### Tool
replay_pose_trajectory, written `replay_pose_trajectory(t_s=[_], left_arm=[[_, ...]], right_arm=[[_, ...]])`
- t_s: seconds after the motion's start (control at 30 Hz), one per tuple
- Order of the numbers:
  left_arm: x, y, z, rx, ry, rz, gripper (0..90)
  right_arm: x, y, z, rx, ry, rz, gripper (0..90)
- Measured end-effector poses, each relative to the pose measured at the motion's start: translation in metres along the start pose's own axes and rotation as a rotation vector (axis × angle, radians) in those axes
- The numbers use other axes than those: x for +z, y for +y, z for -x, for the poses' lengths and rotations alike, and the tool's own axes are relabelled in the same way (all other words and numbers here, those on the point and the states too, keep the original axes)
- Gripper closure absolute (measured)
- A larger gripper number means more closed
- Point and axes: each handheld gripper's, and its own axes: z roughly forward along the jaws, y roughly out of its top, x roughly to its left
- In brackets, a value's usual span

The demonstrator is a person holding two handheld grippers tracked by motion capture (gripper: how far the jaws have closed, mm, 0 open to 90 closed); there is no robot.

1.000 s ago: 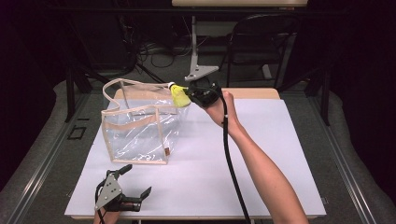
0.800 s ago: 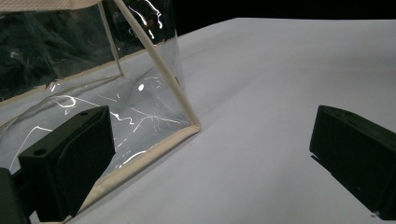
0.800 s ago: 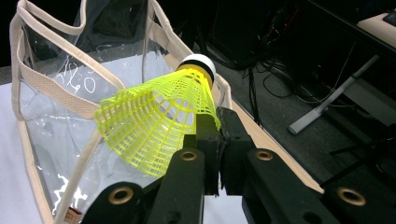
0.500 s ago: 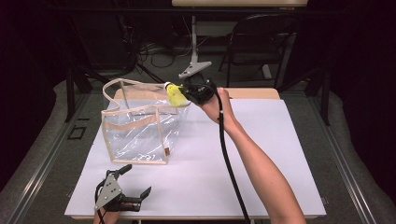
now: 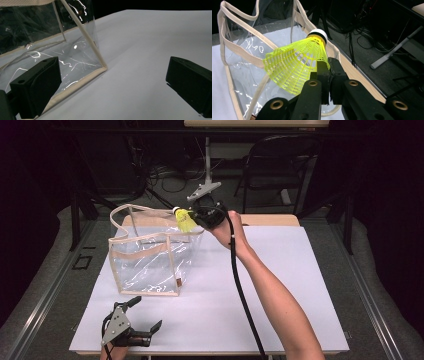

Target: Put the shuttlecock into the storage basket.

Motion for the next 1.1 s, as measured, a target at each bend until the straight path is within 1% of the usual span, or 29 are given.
replay_pose_trajectory(t_s=[0.27, 0.7, 1.1], left_arm=[[0.0, 0.0, 0.0, -0.001, 0.0, 0.004, 0.1], [-0.001, 0.0, 0.0, 0.005, -0.001, 0.002, 0.0], [-0.001, 0.0, 0.0, 0.0, -0.001, 0.004, 0.1]], right_arm=[[0.007, 0.004, -0.002, -0.004, 0.009, -0.012, 88.4], [0.015, 0.008, -0.004, 0.005, 0.02, -0.023, 88.4], [0.022, 0.013, -0.007, 0.005, 0.032, -0.038, 88.4]])
